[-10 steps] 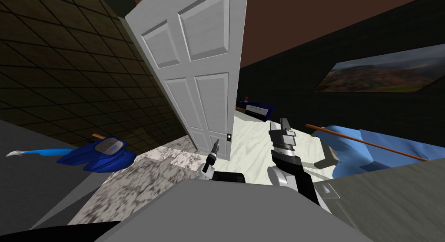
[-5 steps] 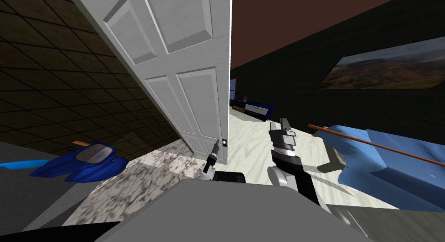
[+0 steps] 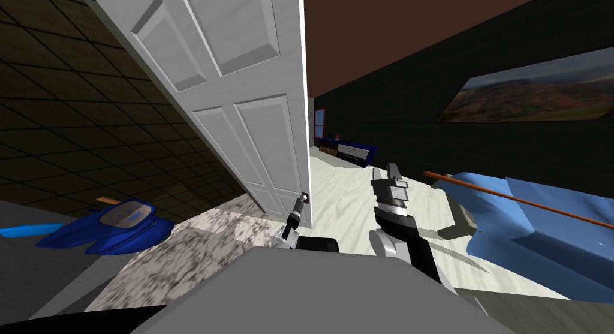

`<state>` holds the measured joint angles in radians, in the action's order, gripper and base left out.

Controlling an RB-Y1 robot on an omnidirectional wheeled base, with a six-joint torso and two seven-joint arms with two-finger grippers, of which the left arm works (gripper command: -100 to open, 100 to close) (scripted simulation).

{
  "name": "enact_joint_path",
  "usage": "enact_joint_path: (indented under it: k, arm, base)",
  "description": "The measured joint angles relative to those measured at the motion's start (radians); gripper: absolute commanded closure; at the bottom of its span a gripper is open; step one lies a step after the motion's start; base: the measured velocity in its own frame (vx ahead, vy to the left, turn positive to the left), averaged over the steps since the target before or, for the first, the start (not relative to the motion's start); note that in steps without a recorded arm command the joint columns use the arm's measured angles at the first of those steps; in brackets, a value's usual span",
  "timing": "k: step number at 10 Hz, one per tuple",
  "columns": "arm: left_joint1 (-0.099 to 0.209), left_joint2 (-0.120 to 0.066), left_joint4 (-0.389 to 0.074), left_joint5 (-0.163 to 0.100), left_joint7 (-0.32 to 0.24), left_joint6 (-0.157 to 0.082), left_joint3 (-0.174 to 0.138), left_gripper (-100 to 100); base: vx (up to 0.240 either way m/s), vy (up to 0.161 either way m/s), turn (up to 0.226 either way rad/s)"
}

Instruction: Push the door open

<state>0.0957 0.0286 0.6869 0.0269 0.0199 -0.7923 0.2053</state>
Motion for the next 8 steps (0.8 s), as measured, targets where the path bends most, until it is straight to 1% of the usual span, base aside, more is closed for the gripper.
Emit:
enact_joint_path:
  k: [3,4,5,6,7,8]
  arm:
    - [0.0,0.003,0.0,0.001,0.0,0.0,0.003,100]
    - [0.0,0.003,0.0,0.001,0.0,0.0,0.003,100]
    - [-0.002,-0.013,0.004,-0.002,-0.001,0.009,-0.002,100]
    - [0.002,-0.022,-0.017,-0.008,0.004,-0.002,-0.012,-100]
    - [0.005,-0.031,-0.019,-0.025,0.012,-0.006,-0.006,-100]
    - [0.014,-0.036,-0.03,-0.041,0.021,-0.008,-0.002,-100]
  base:
    - [-0.001,0.003,-0.002]
    - [0.118,-0.017,0.073]
    - [0.209,-0.044,0.112]
    - [0.047,0.022,-0.013]
    - [-0.097,0.097,-0.058]
    - [-0.115,0.137,-0.05]
